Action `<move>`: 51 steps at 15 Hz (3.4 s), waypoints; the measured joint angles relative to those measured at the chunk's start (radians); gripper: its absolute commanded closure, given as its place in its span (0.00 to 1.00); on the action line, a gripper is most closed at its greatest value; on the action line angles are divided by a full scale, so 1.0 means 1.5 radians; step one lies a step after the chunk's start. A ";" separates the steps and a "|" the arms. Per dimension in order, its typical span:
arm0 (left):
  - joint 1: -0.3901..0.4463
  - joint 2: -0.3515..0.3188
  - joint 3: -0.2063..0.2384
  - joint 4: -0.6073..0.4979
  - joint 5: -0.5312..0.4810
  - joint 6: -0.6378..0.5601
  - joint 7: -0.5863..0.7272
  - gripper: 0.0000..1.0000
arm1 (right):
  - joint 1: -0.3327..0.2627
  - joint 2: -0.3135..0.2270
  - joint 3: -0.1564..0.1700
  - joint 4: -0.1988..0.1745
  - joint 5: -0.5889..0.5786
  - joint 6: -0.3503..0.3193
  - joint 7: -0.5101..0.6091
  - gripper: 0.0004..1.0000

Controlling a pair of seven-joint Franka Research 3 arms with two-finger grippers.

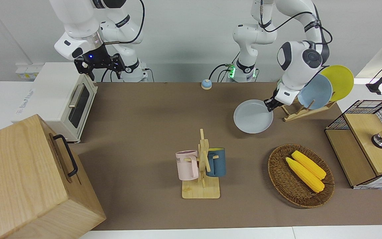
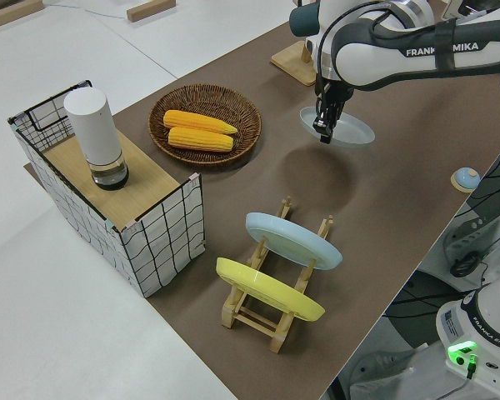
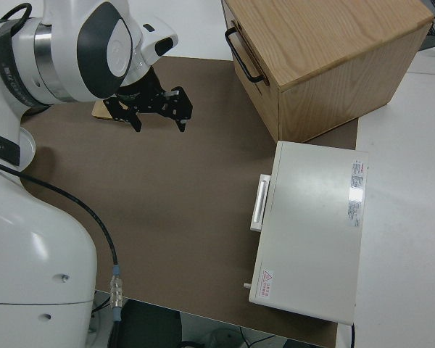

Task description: Pick gray plate from table and place it on lower plate rack with left arm

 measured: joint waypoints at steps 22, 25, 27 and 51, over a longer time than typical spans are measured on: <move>0.001 -0.048 0.024 0.179 0.170 -0.255 0.000 1.00 | 0.000 0.000 0.000 0.000 0.000 0.000 0.000 0.02; 0.000 -0.049 0.012 0.182 0.275 -0.289 0.001 1.00 | 0.000 0.000 0.000 0.000 0.000 0.000 0.000 0.02; 0.000 -0.049 0.000 0.182 0.331 -0.314 0.000 1.00 | 0.000 0.000 0.000 0.000 0.000 0.000 0.000 0.02; -0.018 -0.026 -0.010 0.019 0.565 -0.303 -0.275 1.00 | 0.000 0.000 0.000 0.000 0.000 0.000 0.000 0.02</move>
